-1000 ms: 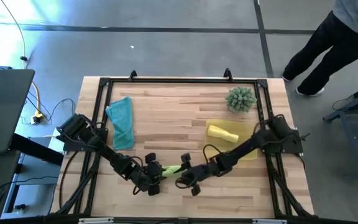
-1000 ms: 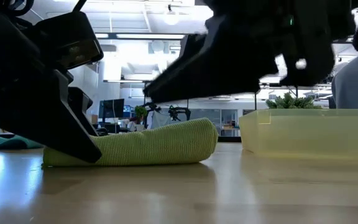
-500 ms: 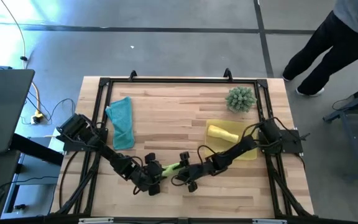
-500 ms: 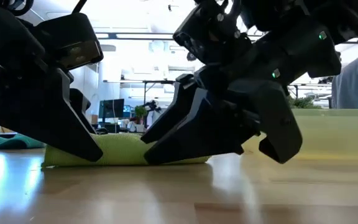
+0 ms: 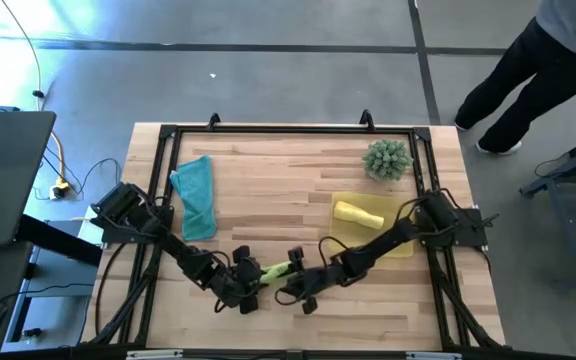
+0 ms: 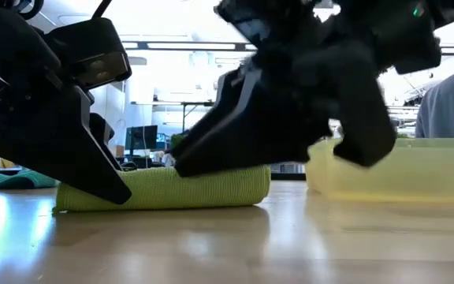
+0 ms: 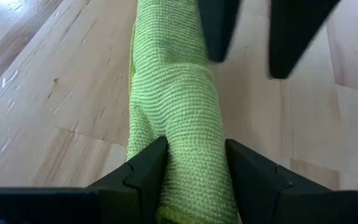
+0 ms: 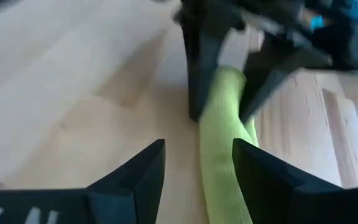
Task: Roll microfiber towels into tight, uniform cylinder then place into a basket
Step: Roll the green microfiber towel, then put the green microfiber towel into the yellow bin
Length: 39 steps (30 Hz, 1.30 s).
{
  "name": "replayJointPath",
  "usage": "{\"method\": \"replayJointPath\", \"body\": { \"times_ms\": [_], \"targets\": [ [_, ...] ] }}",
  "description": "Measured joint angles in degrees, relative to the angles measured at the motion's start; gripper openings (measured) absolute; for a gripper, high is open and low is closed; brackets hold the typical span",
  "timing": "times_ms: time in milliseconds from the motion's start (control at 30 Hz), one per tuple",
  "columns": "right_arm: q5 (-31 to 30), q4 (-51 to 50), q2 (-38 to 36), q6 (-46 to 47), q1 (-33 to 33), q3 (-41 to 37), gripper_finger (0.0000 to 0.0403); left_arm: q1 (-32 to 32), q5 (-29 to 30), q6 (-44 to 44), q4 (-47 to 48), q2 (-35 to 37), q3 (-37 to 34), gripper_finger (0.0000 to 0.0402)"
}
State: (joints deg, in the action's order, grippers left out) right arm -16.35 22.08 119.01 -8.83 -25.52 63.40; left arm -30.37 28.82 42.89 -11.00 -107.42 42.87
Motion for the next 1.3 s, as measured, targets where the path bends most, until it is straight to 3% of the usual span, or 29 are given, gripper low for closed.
{"method": "replayJointPath", "body": {
  "times_ms": [267,667,800,1033,1300],
  "targets": [
    [-2.64,-1.95,0.64,-0.06,2.53,-0.02,0.0178,0.26,-0.02,0.02,-0.13,0.00,-0.02,0.0152],
    [3.35,-6.80,0.67,6.95,5.35,0.04,0.0173,0.31,0.18,0.04,-0.47,0.00,-0.04,0.0152],
    [3.58,-8.31,0.56,9.56,5.69,0.18,0.0139,0.00,0.14,0.07,-0.83,0.71,-0.13,0.0152],
    [6.42,-12.81,0.30,11.81,5.82,0.32,0.0021,-0.52,-1.47,0.59,3.29,6.30,-0.42,0.0152],
    [7.46,-16.53,-2.35,11.45,5.82,-0.14,0.0007,-2.24,-1.14,5.82,14.73,14.95,-0.17,0.0152]
  ]
}}
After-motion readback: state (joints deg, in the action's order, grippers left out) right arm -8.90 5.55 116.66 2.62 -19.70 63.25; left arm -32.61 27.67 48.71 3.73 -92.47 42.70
